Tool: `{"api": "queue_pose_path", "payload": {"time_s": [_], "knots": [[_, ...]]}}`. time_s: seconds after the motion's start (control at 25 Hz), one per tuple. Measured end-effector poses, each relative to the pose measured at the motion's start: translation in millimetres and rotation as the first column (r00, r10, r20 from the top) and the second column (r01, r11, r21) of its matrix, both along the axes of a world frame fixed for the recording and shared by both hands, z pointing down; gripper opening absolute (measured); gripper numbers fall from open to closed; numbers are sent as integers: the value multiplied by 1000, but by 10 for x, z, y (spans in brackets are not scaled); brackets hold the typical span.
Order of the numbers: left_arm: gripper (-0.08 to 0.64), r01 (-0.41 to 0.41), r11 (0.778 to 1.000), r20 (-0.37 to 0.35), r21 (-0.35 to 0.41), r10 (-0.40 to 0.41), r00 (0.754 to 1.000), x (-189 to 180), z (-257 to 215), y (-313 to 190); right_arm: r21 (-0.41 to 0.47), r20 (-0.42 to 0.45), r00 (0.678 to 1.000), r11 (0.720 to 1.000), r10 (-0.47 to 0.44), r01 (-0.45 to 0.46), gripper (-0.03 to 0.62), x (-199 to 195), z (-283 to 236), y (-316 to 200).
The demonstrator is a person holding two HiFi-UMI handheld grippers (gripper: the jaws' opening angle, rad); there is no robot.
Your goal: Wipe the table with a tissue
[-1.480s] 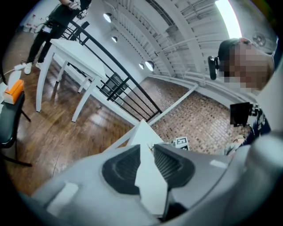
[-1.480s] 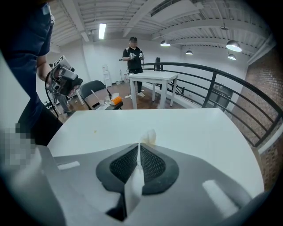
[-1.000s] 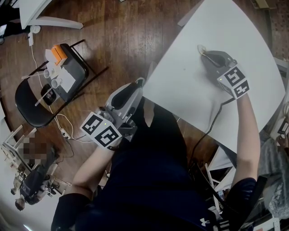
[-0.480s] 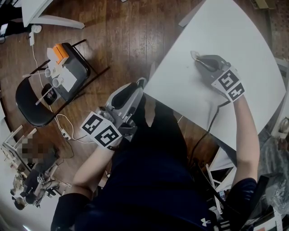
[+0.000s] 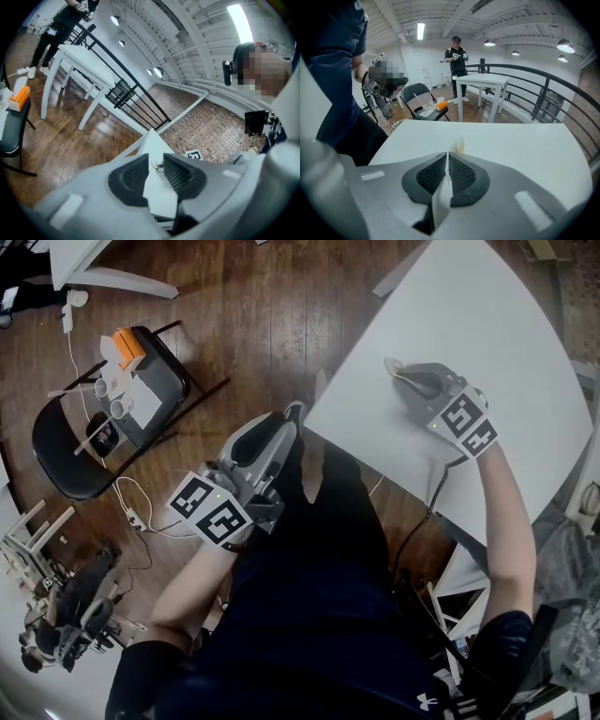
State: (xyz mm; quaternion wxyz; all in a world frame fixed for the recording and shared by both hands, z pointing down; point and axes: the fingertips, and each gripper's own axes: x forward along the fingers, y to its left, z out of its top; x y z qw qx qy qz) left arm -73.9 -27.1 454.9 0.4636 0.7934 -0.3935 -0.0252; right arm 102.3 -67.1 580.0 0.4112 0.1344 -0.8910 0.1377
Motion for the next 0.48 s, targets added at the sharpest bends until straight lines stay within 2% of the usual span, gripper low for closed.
{"api": "queue_pose_path", "payload": {"time_s": [0.48], "knots": [[95,9,1000,-4,6,-9,1000,-100,-42,109,-27,-2,998,998,-64,63,18,-280,2,375]]}}
